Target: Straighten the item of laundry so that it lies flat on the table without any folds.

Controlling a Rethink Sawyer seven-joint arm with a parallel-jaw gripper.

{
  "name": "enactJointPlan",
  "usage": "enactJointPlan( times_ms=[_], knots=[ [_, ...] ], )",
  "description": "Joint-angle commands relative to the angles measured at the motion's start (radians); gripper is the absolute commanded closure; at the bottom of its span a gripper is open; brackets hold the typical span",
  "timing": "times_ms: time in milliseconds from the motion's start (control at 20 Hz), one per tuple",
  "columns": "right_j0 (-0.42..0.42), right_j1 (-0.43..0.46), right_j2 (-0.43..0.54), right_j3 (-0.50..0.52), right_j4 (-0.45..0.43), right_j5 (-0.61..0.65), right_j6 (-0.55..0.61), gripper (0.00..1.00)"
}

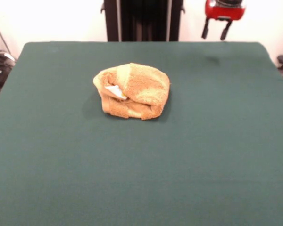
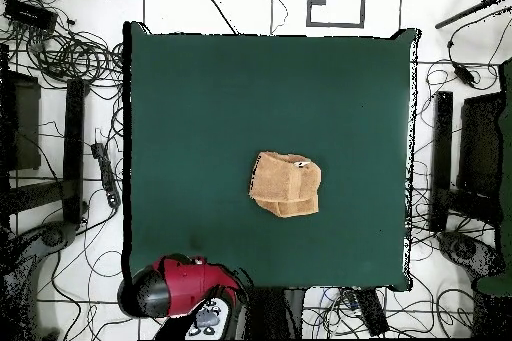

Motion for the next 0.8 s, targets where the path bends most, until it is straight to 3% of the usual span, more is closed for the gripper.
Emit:
enactJointPlan(
  times_ms=[50,800],
  knots=[
    [-0.024,0.011,0.096,-0.091,-0.032,-0.013,0.082,0.0],
    [-0.053,0.016,0.112,-0.159,-0.043,0.084,0.064,0.0]
  ],
)
